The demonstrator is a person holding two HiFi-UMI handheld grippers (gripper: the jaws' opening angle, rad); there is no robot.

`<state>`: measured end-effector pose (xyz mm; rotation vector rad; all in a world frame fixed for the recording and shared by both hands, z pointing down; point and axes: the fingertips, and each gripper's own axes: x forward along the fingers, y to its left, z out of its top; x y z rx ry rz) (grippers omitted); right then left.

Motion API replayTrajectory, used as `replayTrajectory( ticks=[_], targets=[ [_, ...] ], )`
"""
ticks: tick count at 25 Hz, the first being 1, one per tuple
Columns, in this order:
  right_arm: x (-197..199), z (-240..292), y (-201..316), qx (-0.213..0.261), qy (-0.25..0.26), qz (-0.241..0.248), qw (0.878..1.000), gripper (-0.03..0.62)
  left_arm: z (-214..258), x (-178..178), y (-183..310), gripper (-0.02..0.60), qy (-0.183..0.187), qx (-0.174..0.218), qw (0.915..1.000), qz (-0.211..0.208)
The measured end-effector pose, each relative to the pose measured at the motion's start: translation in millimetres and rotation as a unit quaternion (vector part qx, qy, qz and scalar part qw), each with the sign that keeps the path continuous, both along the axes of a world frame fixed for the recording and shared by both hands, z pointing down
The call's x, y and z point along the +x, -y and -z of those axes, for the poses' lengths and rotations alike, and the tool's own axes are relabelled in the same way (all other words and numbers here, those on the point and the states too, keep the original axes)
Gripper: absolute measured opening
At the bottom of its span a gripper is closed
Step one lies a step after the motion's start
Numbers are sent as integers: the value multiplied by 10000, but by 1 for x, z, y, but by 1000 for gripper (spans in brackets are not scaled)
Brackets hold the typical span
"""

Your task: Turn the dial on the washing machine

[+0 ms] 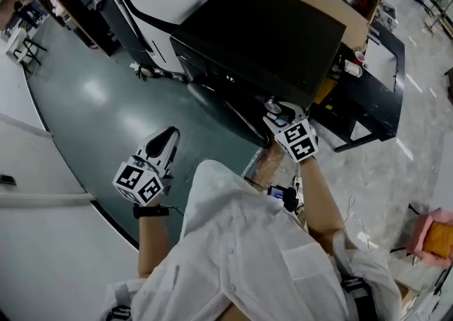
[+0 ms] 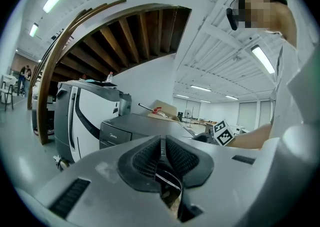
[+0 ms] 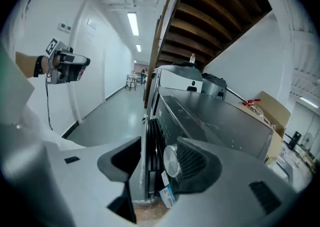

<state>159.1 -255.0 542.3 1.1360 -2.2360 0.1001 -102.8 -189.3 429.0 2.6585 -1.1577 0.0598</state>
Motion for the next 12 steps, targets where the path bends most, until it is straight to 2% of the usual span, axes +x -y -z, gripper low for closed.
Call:
replayTrajectory(
  ticks=[7, 9, 12],
  targets=[
    [-2, -26, 18, -122, -697, 323, 9970, 214, 4, 10, 12, 37, 124, -29, 9999, -68],
    [-2, -30, 15, -31, -744, 269, 9969, 226, 4, 13, 12, 37, 145, -57, 9998, -108],
    [2, -27, 11, 44, -556, 34, 9984, 242, 0, 18, 13, 37, 170, -130, 9996, -166]
  ],
)
